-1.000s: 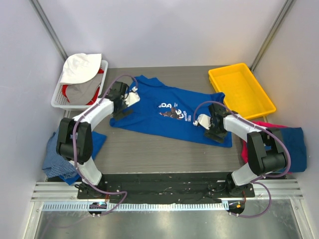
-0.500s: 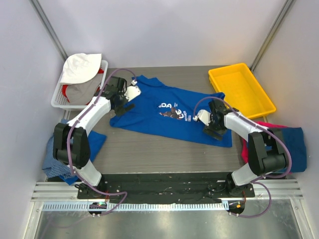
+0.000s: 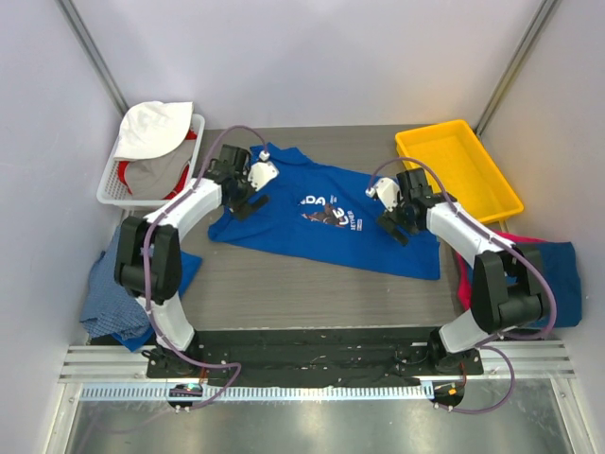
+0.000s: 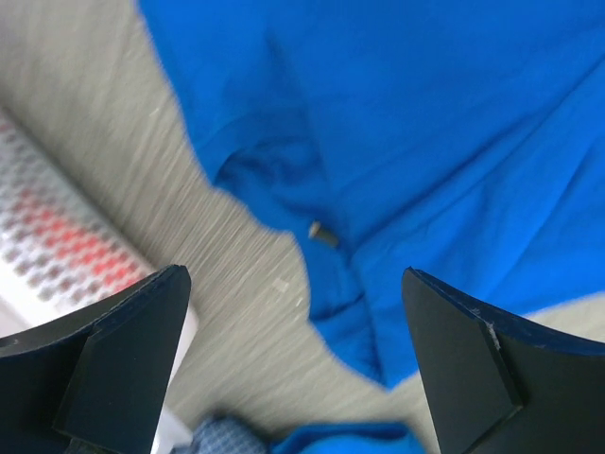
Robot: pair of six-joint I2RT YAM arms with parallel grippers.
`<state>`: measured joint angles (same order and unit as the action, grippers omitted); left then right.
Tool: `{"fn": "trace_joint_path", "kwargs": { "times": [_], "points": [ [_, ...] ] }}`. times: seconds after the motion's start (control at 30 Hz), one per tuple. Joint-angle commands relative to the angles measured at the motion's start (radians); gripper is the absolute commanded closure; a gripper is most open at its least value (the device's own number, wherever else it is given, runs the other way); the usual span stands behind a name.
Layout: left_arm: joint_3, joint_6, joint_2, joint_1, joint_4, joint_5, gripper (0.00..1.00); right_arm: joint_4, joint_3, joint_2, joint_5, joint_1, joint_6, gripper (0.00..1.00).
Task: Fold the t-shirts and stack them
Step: Fold the flattened tshirt in 1/3 of the way
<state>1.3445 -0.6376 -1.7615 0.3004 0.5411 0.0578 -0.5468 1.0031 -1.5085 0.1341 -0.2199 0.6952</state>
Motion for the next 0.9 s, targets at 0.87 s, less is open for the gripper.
{"fn": "trace_joint_path", "kwargs": {
  "times": [0.87],
  "points": [
    [0.091,0.035,-0.277,0.086,-0.125,0.028,0.0,0.142,0.091,-0.203,-0.011,-0.001,-0.076,0.1]
  ]
}}
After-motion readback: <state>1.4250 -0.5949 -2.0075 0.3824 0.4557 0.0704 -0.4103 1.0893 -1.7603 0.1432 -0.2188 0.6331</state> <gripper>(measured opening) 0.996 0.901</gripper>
